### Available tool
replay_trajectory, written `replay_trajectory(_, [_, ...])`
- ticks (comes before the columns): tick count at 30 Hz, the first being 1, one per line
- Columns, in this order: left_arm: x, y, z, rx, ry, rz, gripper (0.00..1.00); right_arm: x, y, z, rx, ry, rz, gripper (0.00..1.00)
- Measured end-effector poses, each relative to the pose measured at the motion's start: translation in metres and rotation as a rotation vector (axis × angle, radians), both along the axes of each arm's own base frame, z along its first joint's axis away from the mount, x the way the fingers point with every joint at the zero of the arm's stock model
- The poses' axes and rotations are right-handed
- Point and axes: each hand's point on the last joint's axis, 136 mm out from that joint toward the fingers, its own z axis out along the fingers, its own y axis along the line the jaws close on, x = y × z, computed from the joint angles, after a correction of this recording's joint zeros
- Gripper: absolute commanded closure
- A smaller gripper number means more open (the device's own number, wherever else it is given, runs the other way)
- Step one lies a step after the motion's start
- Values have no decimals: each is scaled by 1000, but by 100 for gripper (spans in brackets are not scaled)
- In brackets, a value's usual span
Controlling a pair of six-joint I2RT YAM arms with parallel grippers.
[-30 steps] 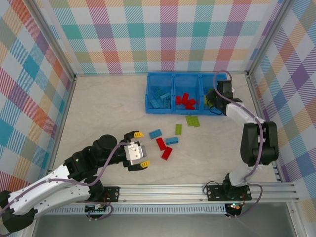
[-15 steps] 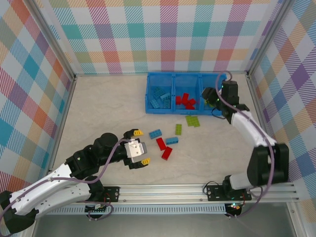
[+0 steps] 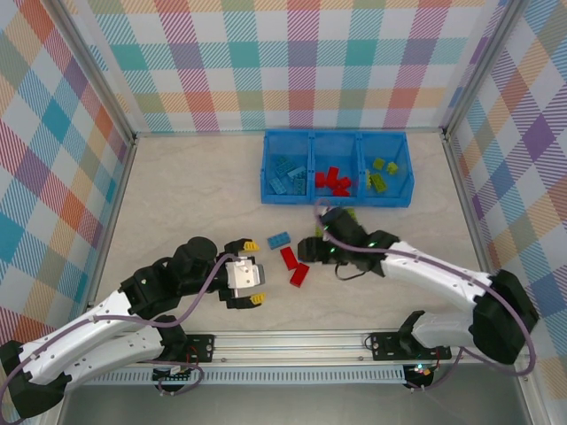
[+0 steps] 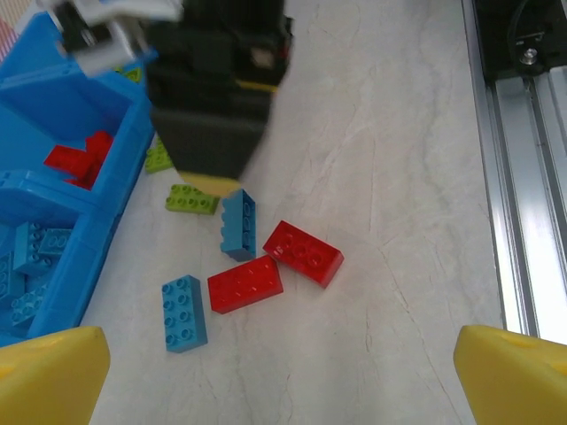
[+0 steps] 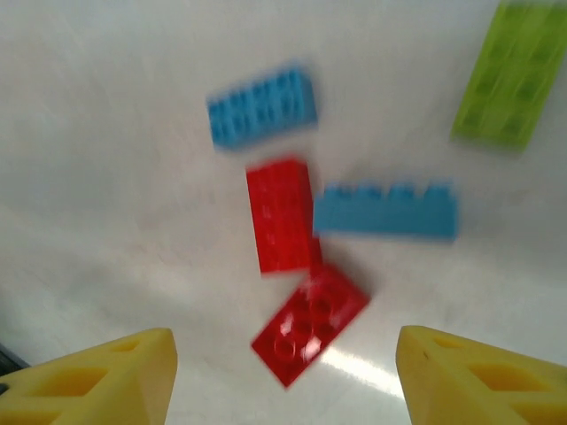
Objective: Sort the legos into containers by color
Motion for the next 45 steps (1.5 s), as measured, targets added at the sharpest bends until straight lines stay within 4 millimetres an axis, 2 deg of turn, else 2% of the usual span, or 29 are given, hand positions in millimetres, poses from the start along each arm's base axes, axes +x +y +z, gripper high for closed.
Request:
replay_trajectory(4, [-11, 4, -7, 54, -3, -72, 0, -34, 15, -48, -157, 83, 43, 23])
replay_trajectory(7, [-17, 6, -12, 79, -1, -107, 0, -37, 14, -69, -226, 102, 14, 22])
replay_trajectory(10, [-20, 8, -15, 95, 2, -126, 0, -32, 12, -76, -246, 87, -25, 22])
replay_trajectory(19, [-22, 6, -20, 116, 9, -151, 0, -12, 31, -79, -237, 28, -49, 20])
replay_trajectory(22, [-22, 6, -21, 117, 10, -151, 0, -7, 31, -84, -260, 16, -61, 29])
replay_trajectory(27, [-23, 8, -23, 128, 20, -151, 0, -5, 21, -87, -306, 0, -82, 51])
replay_trajectory(29, [-23, 8, -24, 129, 21, -152, 0, -5, 18, -87, -320, -1, -86, 56])
replay_trajectory(32, [-24, 8, -23, 126, 23, -156, 0, -6, 14, -87, -321, -9, -88, 59])
replay_trajectory(35, [-26, 7, -23, 119, 27, -164, 0, -8, 7, -82, -301, -22, -91, 61])
replay_trajectory(37, [-26, 7, -22, 116, 31, -164, 0, -9, 1, -71, -288, -44, -95, 62])
replay_trajectory(40, [-23, 5, -22, 106, 54, -132, 0, -1, -3, -36, -228, -116, -105, 67])
replay_trajectory(43, [-13, 1, -16, 70, 62, -69, 0, 24, -16, 2, -173, -206, -140, 70])
replay_trajectory(45, [-4, -1, -10, 38, 54, -23, 0, 51, -31, 24, -158, -259, -188, 70])
